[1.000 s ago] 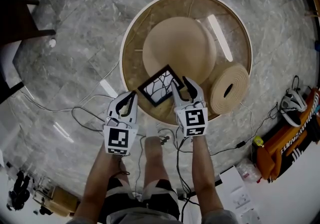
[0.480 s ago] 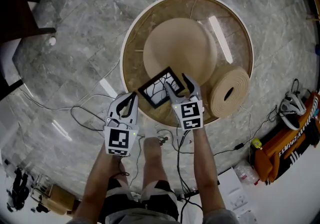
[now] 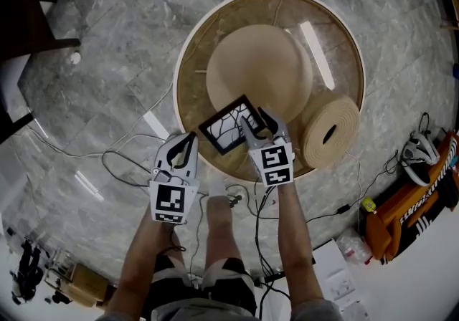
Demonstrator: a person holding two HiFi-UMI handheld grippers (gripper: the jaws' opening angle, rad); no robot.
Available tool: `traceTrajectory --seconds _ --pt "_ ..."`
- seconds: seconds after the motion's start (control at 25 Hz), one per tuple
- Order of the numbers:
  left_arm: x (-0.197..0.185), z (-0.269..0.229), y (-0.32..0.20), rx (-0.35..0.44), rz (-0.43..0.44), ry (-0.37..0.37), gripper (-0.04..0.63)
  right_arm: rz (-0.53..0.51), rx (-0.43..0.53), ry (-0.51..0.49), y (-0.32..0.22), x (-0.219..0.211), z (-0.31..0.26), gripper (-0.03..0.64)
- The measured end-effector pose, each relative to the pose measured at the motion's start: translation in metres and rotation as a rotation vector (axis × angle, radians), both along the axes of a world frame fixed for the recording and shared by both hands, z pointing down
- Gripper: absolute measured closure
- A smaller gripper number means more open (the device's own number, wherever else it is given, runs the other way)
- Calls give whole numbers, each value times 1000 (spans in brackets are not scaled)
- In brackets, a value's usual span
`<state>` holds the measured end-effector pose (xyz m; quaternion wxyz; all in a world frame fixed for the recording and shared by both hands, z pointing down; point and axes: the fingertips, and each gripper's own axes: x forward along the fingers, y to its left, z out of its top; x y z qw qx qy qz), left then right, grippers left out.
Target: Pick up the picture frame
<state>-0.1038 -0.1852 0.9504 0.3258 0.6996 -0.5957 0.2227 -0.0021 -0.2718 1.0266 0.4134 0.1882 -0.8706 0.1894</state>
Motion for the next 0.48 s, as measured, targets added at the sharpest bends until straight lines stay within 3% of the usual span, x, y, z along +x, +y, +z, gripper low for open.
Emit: traceTrajectory --seconds 0.32,0.36,0.48 --pt "0 -2 4 2 -2 -1 575 15 2 8 6 6 -2 479" --pt "0 -2 3 2 -1 -1 575 20 7 12 5 8 -1 549" --pt "0 -2 2 0 0 -3 575 23 14 18 5 9 -1 549"
